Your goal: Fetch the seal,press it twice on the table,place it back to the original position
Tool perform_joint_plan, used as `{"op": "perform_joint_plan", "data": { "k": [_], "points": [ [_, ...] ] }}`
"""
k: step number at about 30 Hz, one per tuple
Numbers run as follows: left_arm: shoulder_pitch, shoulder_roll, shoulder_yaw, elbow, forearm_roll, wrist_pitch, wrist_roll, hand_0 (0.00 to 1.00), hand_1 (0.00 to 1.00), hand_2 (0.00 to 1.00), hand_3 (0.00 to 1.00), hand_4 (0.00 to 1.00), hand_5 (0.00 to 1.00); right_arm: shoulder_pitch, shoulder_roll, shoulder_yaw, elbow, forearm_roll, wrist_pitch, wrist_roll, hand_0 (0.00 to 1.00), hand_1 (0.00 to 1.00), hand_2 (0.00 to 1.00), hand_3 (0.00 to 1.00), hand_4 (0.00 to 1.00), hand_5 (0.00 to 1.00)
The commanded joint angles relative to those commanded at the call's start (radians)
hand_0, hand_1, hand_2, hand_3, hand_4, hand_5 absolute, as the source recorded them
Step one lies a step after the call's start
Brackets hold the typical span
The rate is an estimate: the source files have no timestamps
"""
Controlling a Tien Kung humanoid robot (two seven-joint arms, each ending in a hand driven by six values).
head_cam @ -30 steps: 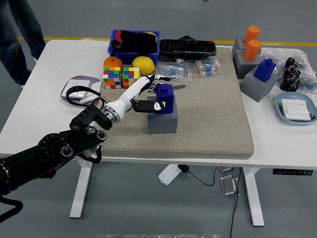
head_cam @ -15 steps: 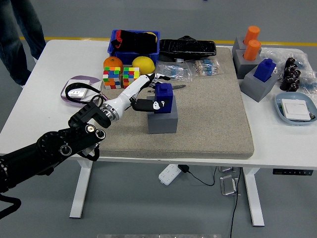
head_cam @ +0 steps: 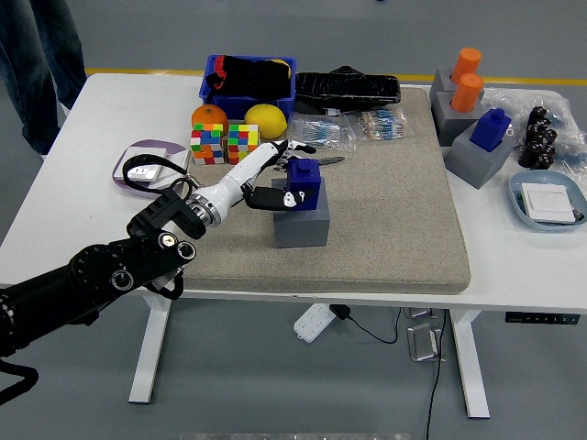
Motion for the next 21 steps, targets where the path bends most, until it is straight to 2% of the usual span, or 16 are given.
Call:
{"op": "perform_joint_plan", "data": {
  "k": [13, 14, 19, 20, 21],
  "points": [
    [-0.004, -0.012, 0.010, 0.024, -0.014, 0.001, -0.007, 0.848, 0.527, 0.409, 0.792, 0.498, 0.002, 0.000, 0.001, 0.002, 0.001, -0.001, 0.000, 0.000, 0.833, 0.742, 0.735, 0.710, 0.819, 0.596],
    [-0.004, -0.012, 0.011, 0.026, -0.015, 0.000, -0.008, 0.860, 0.765, 0.583, 0.800, 0.642, 0.002, 0.000, 0.001, 0.002, 0.001, -0.001, 0.000, 0.000, 0.833, 0.742, 0.734, 0.710, 0.820, 0.597],
    [-0.003, -0.009, 0.011, 0.029, -0.017, -0.006, -0.008, 0.860, 0.765, 0.583, 0.800, 0.642, 0.002, -0.002, 0.000, 0.003, 0.000, -0.003, 0.000, 0.000, 0.833, 0.742, 0.734, 0.710, 0.820, 0.597],
    [-0.003, -0.009, 0.010, 0.029, -0.018, -0.008, -0.008, 0.881, 0.823, 0.700, 0.809, 0.726, 0.002, -0.002, 0.000, 0.004, 0.000, -0.003, 0.000, 0.000, 0.833, 0.742, 0.735, 0.710, 0.820, 0.597],
    [-0.002, -0.009, 0.009, 0.030, -0.019, -0.009, -0.008, 0.881, 0.823, 0.700, 0.809, 0.726, 0.002, -0.001, 0.000, 0.004, 0.000, -0.003, 0.000, 0.000, 0.833, 0.742, 0.735, 0.710, 0.820, 0.597]
  ]
}}
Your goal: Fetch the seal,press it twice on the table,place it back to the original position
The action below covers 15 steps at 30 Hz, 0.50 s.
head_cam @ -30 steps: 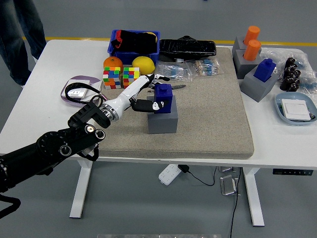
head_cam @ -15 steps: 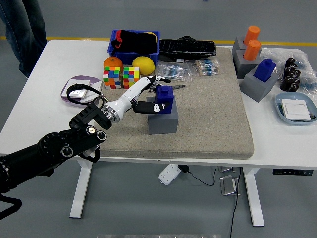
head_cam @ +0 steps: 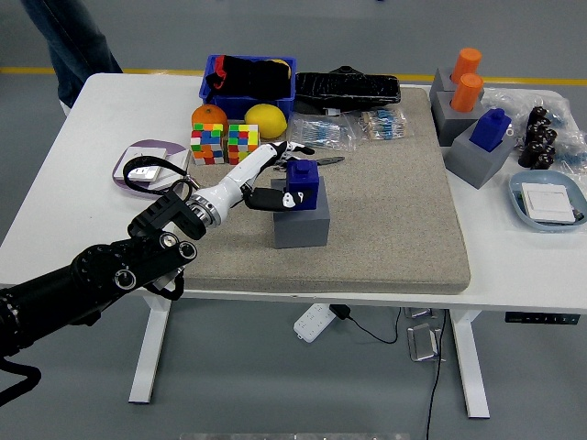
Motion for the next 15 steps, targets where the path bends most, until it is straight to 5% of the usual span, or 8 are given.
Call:
{"op": "perform_joint_plan", "data": {
  "k": [10, 11, 15],
  "points": [
    [0.001, 0.000, -0.005, 0.005, -0.009, -0.023, 0.000, 0.902, 0.847, 0.741, 0.820, 0.813, 0.002, 0.000, 0.001, 0.004, 0.000, -0.001, 0.000, 0.000, 0.834, 0.742, 0.736, 0.710, 0.820, 0.597],
    [0.001, 0.000, -0.006, 0.005, -0.010, -0.026, 0.000, 0.924, 0.886, 0.788, 0.843, 0.973, 0.002, 0.000, 0.001, 0.004, 0.000, -0.001, 0.000, 0.000, 0.834, 0.742, 0.735, 0.710, 0.820, 0.597],
    [0.002, 0.001, -0.006, 0.008, -0.013, -0.041, 0.002, 0.924, 0.886, 0.788, 0.843, 0.973, 0.002, -0.001, 0.001, 0.005, 0.001, -0.001, 0.001, 0.001, 0.834, 0.742, 0.735, 0.710, 0.820, 0.597]
  ]
}}
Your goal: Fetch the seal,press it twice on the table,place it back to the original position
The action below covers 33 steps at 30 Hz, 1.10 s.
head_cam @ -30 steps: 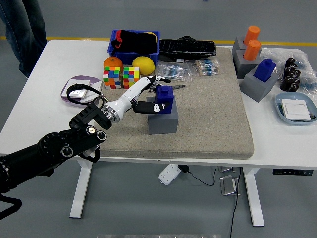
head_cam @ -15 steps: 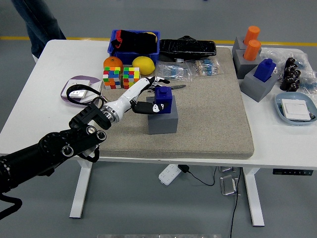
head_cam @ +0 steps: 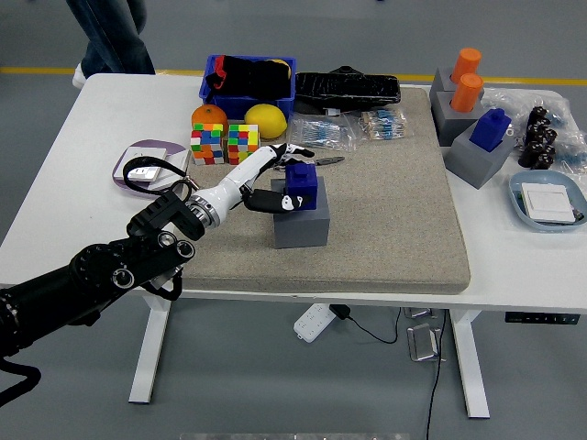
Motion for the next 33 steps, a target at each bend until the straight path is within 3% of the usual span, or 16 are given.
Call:
{"op": "perform_joint_plan", "data": {
  "k": [1, 2, 7, 8, 13, 14, 19, 20, 25, 26, 33],
  "points": [
    [0.000, 0.000, 0.000, 0.000, 0.000, -0.003, 0.000, 0.924, 0.886, 0.788, 0.843, 0.973, 0.002, 0.000, 0.000, 0.000, 0.000, 0.000, 0.000, 0.000, 0.834, 0.742, 0.735, 0.710, 0.820, 0.597],
    [0.000, 0.000, -0.001, 0.001, 0.001, -0.005, 0.001, 0.950, 0.935, 0.853, 0.877, 0.998, 0.016, 0.000, 0.000, 0.000, -0.001, 0.000, 0.000, 0.000, 0.835, 0.742, 0.736, 0.710, 0.820, 0.597],
    [0.002, 0.002, -0.004, 0.002, 0.002, -0.020, 0.005, 0.950, 0.935, 0.853, 0.877, 0.998, 0.016, -0.001, 0.000, -0.002, -0.001, -0.001, 0.000, 0.000, 0.835, 0.742, 0.736, 0.710, 0.820, 0.597],
    [0.002, 0.002, -0.006, 0.002, 0.001, -0.022, 0.005, 0.998, 0.998, 0.983, 0.980, 0.998, 0.196, -0.001, 0.000, -0.003, -0.001, -0.001, 0.000, 0.000, 0.834, 0.742, 0.735, 0.710, 0.820, 0.597],
    [0.003, 0.004, -0.017, 0.006, -0.026, -0.038, -0.002, 0.998, 0.998, 0.983, 0.980, 0.998, 0.196, 0.000, 0.001, -0.004, -0.001, 0.000, 0.000, 0.000, 0.834, 0.742, 0.735, 0.710, 0.820, 0.597],
    [0.004, 0.004, -0.020, 0.007, -0.033, -0.041, -0.004, 0.998, 0.998, 0.998, 0.998, 0.998, 0.316, 0.000, 0.001, -0.004, -0.001, 0.000, 0.000, 0.000, 0.835, 0.742, 0.735, 0.710, 0.821, 0.597],
    [0.005, 0.007, -0.036, 0.013, -0.060, -0.047, -0.018, 0.998, 0.998, 0.998, 0.998, 0.998, 0.316, 0.001, -0.001, -0.005, 0.000, 0.000, 0.000, 0.001, 0.835, 0.742, 0.735, 0.710, 0.821, 0.597],
    [0.007, 0.008, -0.041, 0.014, -0.066, -0.047, -0.022, 0.998, 0.998, 0.998, 0.998, 0.998, 0.438, 0.001, -0.001, -0.006, 0.000, 0.001, 0.000, 0.001, 0.834, 0.742, 0.735, 0.710, 0.821, 0.597],
    [0.015, 0.017, -0.067, 0.015, -0.083, -0.044, -0.033, 0.998, 0.998, 0.998, 0.998, 0.998, 0.438, 0.001, -0.001, -0.009, 0.000, 0.001, 0.001, 0.001, 0.834, 0.742, 0.735, 0.710, 0.821, 0.597],
    [0.017, 0.023, -0.073, 0.012, -0.087, -0.040, -0.038, 0.998, 0.998, 0.998, 0.998, 0.998, 0.383, 0.001, -0.001, -0.009, -0.001, 0.001, 0.001, 0.001, 0.835, 0.742, 0.735, 0.710, 0.821, 0.597],
    [0.032, 0.081, -0.150, 0.017, -0.129, 0.041, -0.108, 0.998, 0.998, 0.998, 0.998, 0.998, 0.373, 0.001, -0.004, -0.005, -0.002, -0.005, 0.001, 0.001, 0.835, 0.742, 0.735, 0.710, 0.821, 0.597]
  ]
}}
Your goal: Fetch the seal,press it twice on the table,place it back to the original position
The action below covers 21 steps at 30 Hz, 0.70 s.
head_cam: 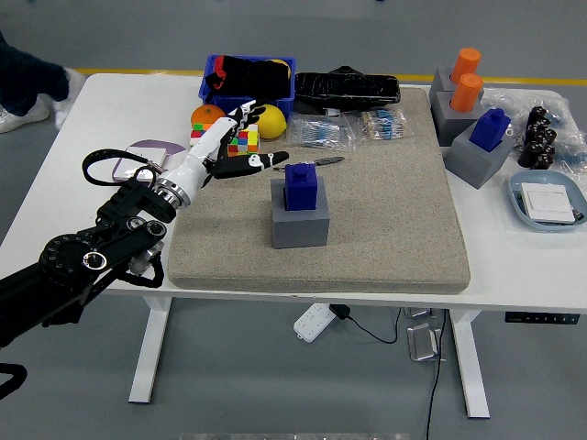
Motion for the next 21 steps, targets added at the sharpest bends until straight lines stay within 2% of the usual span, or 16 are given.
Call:
{"op": "perform_joint_plan", "data": {
  "k": [8, 13, 17, 18, 21],
  "points": [
    [0.001, 0.096, -0.092, 0.039, -0.006, 0.005, 0.005, 0.998, 0.998, 0.998, 0.998, 0.998, 0.377, -0.003, 0.000, 0.018, -0.001, -0.008, -0.001, 0.000, 0.834, 0.742, 0.735, 0.710, 0.821, 0.597],
    [0.002, 0.151, -0.103, 0.079, -0.017, 0.000, 0.015, 0.998, 0.998, 0.998, 0.998, 0.998, 0.382, -0.007, 0.003, 0.029, -0.002, -0.010, -0.002, -0.002, 0.835, 0.742, 0.735, 0.710, 0.821, 0.597],
    [0.007, 0.182, -0.113, 0.103, -0.022, 0.002, 0.018, 0.998, 0.998, 0.998, 0.998, 0.998, 0.376, -0.009, 0.008, 0.034, -0.004, -0.013, -0.003, -0.005, 0.835, 0.742, 0.735, 0.710, 0.821, 0.598],
    [0.011, 0.198, -0.121, 0.110, -0.017, 0.002, 0.021, 0.998, 0.998, 0.998, 0.998, 0.998, 0.376, -0.008, 0.009, 0.037, -0.004, -0.014, -0.004, -0.005, 0.835, 0.742, 0.735, 0.710, 0.821, 0.598],
    [0.014, 0.206, -0.126, 0.116, -0.016, 0.003, 0.022, 0.998, 0.998, 0.998, 0.998, 0.998, 0.376, -0.007, 0.009, 0.037, -0.004, -0.014, -0.005, -0.006, 0.835, 0.742, 0.735, 0.710, 0.821, 0.598]
  ]
}}
